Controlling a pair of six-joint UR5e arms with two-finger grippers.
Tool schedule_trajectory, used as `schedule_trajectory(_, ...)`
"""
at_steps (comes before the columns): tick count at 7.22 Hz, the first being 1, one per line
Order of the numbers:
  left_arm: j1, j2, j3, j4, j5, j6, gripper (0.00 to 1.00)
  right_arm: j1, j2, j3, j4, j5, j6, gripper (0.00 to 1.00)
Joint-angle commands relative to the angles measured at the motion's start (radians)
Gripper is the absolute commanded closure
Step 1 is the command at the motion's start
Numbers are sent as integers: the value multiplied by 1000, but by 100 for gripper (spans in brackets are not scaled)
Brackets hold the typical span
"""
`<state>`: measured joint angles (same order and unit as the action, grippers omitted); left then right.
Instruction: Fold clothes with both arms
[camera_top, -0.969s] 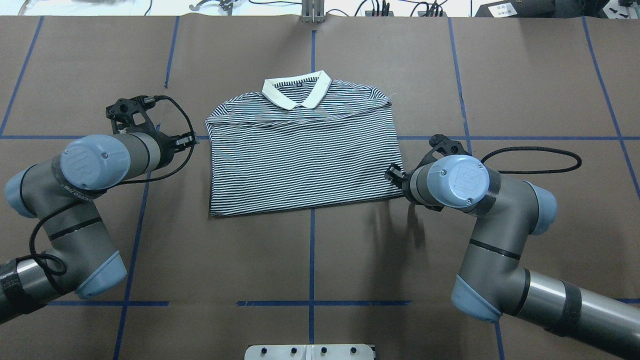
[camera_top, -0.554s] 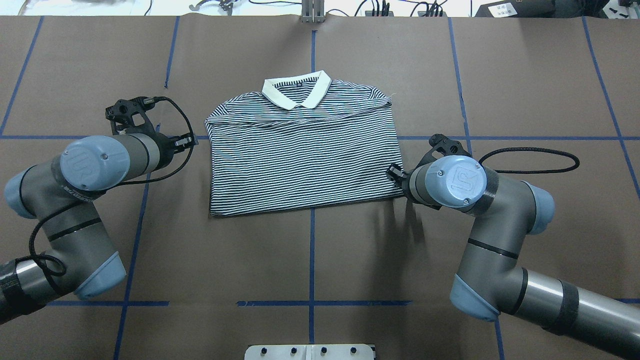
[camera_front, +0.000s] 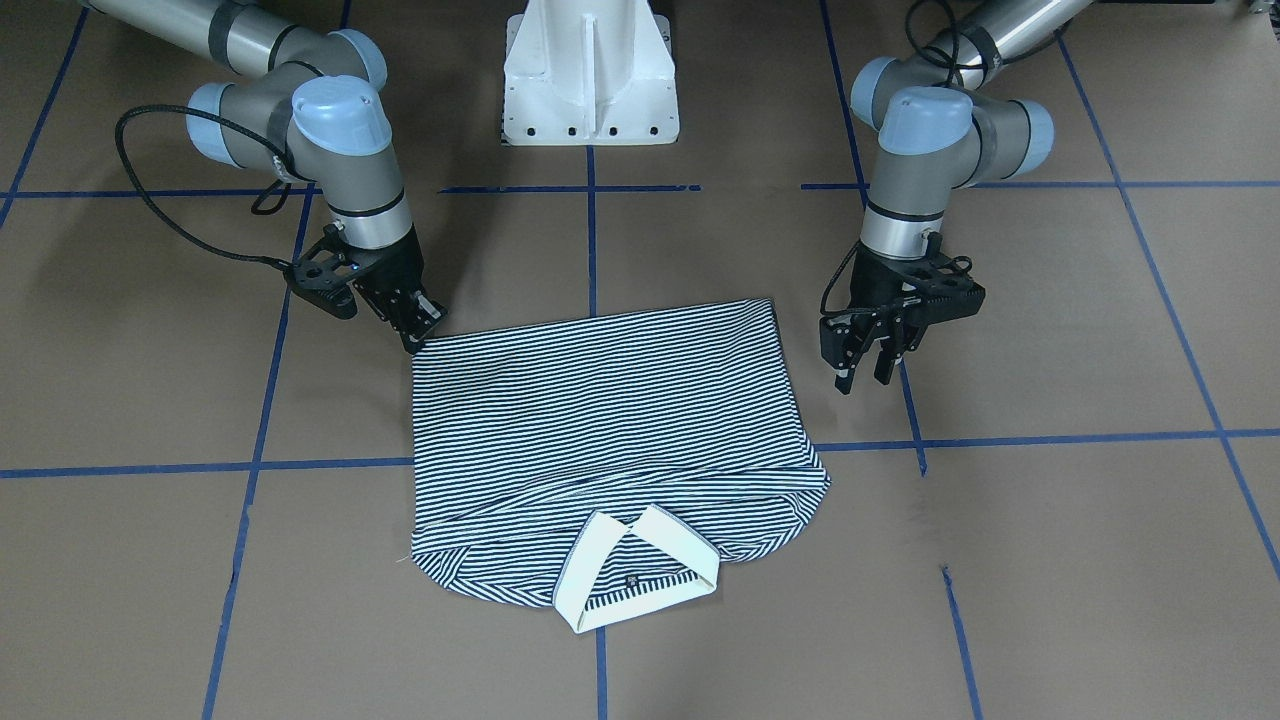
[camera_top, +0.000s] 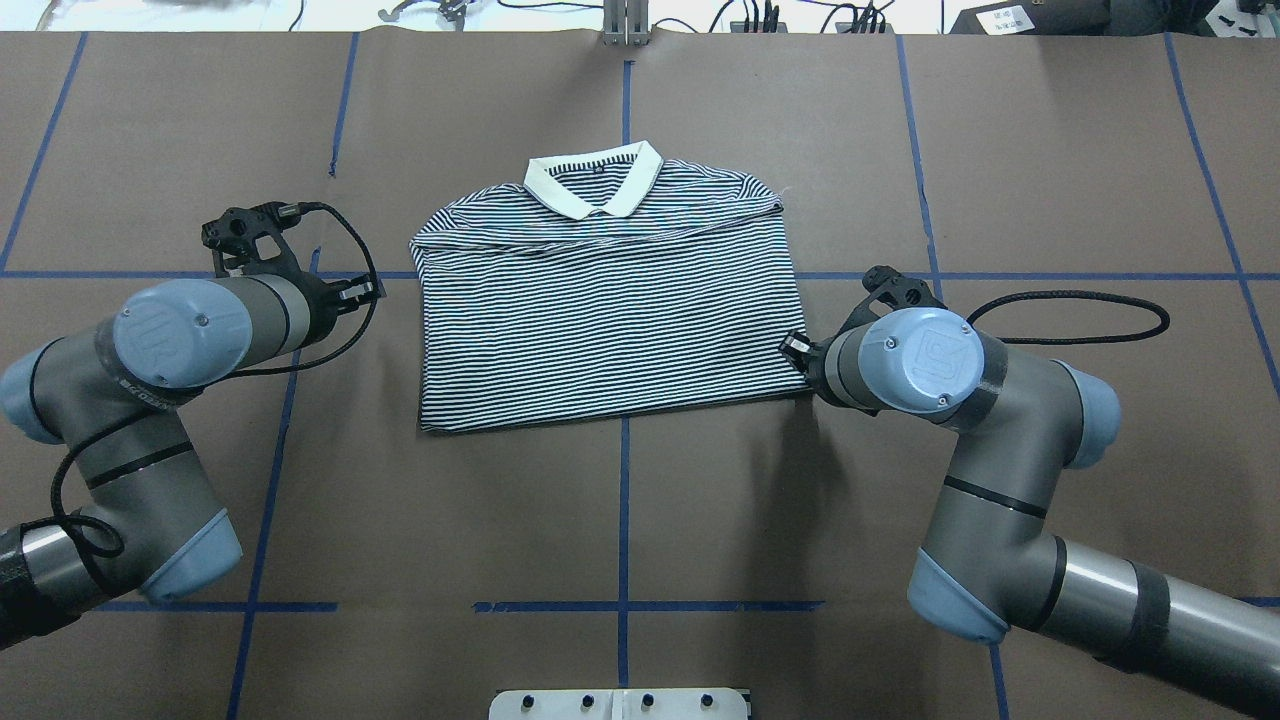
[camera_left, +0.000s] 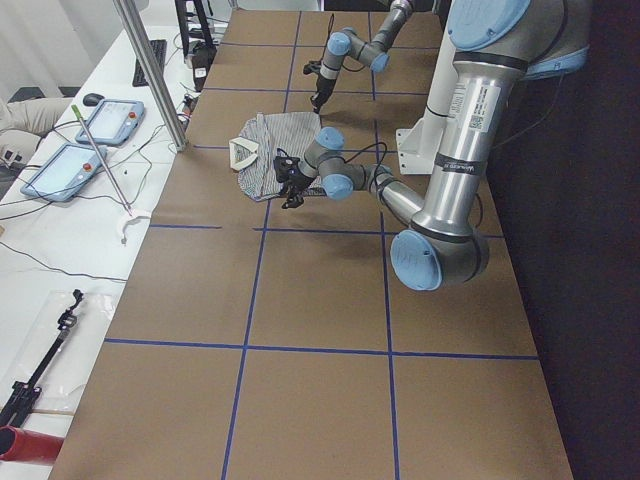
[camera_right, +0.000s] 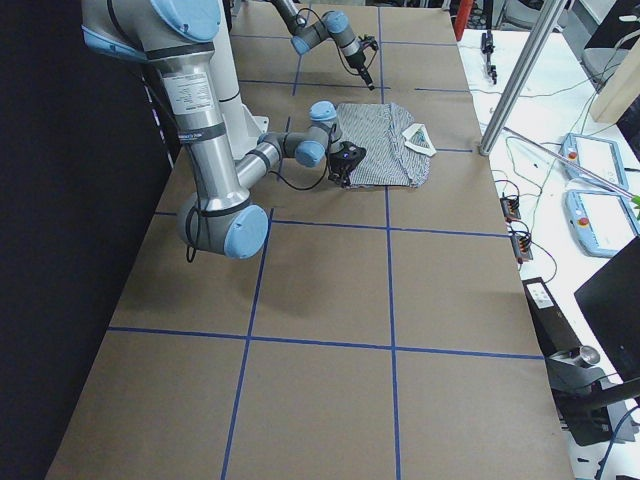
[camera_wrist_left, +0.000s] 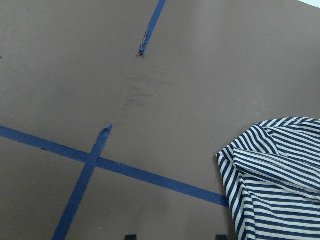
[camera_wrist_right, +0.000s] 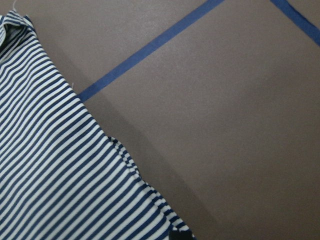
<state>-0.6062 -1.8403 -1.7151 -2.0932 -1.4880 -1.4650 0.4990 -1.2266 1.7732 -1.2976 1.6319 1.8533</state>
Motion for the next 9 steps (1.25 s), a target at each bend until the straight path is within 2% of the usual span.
schedule_trajectory(1, 3, 1, 3, 1, 0, 2, 39, -69, -113, 254, -139, 11, -2, 100)
schedule_trajectory(2, 3, 1, 8, -1, -2, 3, 39, -145, -184, 407, -210, 13, -2, 100)
schedule_trajectory(3, 6, 0, 9, -1, -3, 3, 39, -225, -215, 516, -289, 28, -2, 100)
schedule_trajectory(4, 12, -5, 5, -1, -8, 3, 39, -320, -215, 595, -434, 81, 0, 100)
schedule_trajectory(5, 17, -7, -4, -1, -15, 2, 41, -417, -212, 641, -539, 89, 0, 100)
schedule_trajectory(6, 19, -14, -14, -1, -70, -1, 43, -498, -208, 647, -605, 88, 3, 100)
schedule_trajectory(7, 19, -17, -68, 1, -142, -3, 43, -558, -205, 637, -643, 77, 10, 9)
schedule_trajectory(8, 22, -14, -140, 2, -178, -36, 42, -557, -197, 625, -644, 77, 9, 0)
schedule_trajectory(9, 25, -16, -165, 2, -280, -125, 43, -551, -192, 620, -646, 75, 11, 0)
